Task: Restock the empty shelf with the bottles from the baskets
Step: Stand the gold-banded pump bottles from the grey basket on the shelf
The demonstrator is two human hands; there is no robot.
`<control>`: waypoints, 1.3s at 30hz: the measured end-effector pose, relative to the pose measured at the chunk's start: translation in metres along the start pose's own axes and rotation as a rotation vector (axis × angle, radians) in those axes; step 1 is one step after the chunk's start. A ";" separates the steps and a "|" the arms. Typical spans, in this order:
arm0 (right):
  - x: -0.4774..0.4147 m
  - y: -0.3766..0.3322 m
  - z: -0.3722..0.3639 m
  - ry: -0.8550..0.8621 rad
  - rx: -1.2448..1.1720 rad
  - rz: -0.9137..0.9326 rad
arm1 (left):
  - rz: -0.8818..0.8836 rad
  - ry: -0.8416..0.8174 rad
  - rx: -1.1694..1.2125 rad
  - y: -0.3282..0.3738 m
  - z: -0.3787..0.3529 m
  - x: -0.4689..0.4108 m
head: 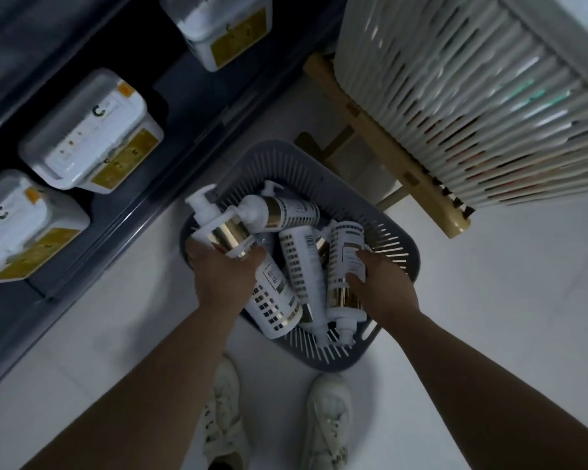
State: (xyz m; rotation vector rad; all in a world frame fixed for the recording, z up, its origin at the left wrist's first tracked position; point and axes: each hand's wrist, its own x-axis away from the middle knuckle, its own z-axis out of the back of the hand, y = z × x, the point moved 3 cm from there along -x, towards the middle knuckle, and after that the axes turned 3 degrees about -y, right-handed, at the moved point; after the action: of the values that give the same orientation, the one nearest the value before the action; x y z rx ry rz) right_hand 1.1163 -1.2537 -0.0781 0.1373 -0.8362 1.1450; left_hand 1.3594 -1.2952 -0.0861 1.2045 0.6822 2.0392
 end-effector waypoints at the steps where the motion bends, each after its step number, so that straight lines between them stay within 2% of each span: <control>1: 0.000 0.000 -0.004 -0.012 -0.033 -0.026 | -0.067 0.004 0.040 0.008 0.005 0.005; 7: -0.012 0.007 -0.038 -0.057 -0.186 -0.177 | -0.307 -0.007 0.135 0.041 0.025 0.008; 13: -0.025 0.019 -0.068 -0.103 -0.335 -0.347 | -0.300 0.038 0.199 0.044 0.029 -0.002; 17: -0.027 0.020 -0.071 -0.119 -0.312 -0.367 | -0.307 0.026 0.200 0.043 0.030 -0.001; 20: -0.019 0.014 -0.056 -0.091 -0.484 -0.382 | -0.320 0.007 0.190 0.053 0.037 0.006; 23: -0.001 0.002 -0.027 -0.101 -0.692 -0.364 | -0.330 0.007 0.184 0.073 0.051 0.020; 29: 0.049 -0.045 0.064 -0.207 -0.799 -0.310 | -0.382 -0.016 0.184 0.140 0.092 0.057; 35: 0.111 -0.118 0.184 -0.329 -0.641 -0.168 | -0.492 -0.026 0.179 0.239 0.149 0.110; 39: 0.156 -0.176 0.274 -0.316 -0.420 -0.044 | -0.549 -0.009 0.189 0.311 0.195 0.155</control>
State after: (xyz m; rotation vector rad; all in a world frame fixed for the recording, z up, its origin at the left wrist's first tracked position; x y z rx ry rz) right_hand 1.1477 -1.3508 0.2680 -0.0135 -1.3303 0.8954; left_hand 1.3918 -1.3582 0.3060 0.9855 1.0847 1.5364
